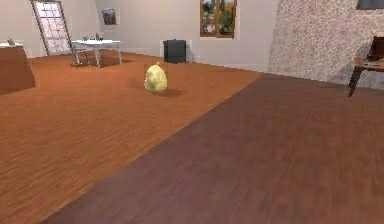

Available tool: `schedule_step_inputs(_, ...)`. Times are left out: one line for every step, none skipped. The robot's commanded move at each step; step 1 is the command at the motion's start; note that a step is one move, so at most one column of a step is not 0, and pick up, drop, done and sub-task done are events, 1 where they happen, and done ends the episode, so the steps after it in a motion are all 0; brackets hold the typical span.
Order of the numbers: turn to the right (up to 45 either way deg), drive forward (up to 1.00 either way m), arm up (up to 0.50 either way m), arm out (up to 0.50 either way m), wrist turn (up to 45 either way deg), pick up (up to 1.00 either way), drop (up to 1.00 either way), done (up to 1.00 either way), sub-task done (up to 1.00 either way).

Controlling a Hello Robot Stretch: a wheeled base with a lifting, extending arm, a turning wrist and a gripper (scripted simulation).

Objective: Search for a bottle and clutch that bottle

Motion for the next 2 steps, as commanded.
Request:
schedule_step_inputs(-21.0, 0.00, 0.00, 0.00, 0.0, 0.00, 0.00, 0.00, 0.00)
schedule_step_inputs(0.0, 1.00, 0.00, 0.00, 0.0, 0.00, 0.00, 0.00, 0.00)
